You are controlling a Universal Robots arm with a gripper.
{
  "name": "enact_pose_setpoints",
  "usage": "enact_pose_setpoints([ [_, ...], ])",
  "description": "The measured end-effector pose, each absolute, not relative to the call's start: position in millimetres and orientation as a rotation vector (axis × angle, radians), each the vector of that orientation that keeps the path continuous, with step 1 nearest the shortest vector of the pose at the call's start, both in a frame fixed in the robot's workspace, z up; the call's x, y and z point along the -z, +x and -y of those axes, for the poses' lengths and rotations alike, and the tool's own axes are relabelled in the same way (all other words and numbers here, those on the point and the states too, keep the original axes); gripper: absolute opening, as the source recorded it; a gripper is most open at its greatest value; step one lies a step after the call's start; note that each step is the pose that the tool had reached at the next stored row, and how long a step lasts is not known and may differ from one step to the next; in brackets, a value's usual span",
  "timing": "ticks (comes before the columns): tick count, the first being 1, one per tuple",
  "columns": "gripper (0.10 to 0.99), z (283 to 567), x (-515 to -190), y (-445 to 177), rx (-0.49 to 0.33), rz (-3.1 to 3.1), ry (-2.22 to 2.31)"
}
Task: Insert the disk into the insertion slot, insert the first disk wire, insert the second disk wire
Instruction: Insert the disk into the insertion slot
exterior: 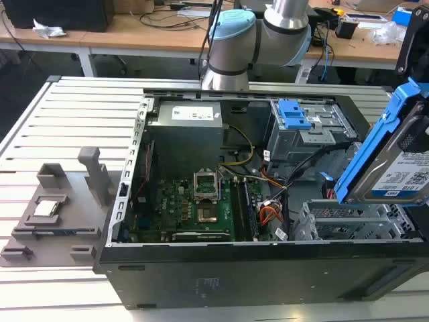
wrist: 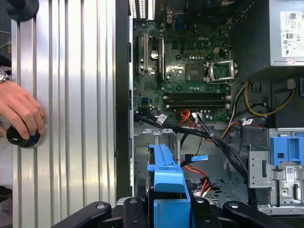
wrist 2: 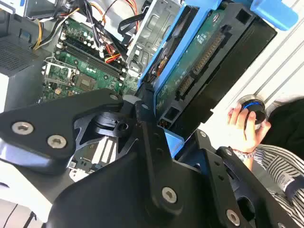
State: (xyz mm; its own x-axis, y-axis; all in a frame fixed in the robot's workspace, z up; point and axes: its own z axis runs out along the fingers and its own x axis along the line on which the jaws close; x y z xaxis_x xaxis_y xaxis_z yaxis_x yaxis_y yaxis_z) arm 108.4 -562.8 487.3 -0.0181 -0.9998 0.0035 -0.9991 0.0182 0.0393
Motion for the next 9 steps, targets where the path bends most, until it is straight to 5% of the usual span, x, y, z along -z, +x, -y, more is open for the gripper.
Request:
enact_pose_setpoints([
  [9,0.365,562.7,-481.6,107.2,0.034,2.218,2.177],
])
